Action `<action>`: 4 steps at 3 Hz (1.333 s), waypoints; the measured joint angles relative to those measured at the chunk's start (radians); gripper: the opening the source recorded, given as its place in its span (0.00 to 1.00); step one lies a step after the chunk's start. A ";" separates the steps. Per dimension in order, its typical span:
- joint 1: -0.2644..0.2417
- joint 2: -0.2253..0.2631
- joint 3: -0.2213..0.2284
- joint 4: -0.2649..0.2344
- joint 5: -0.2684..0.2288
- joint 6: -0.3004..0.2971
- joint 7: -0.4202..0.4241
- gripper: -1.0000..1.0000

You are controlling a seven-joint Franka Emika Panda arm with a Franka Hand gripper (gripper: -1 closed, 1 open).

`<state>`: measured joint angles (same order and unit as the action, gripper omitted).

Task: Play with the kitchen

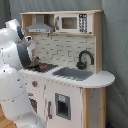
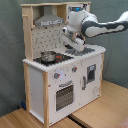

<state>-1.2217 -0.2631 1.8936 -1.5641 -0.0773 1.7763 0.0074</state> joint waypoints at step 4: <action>-0.291 -0.200 0.173 0.209 0.184 -0.021 -0.140 1.00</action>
<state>-1.5124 -0.4633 2.0666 -1.3550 0.1065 1.7551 -0.1327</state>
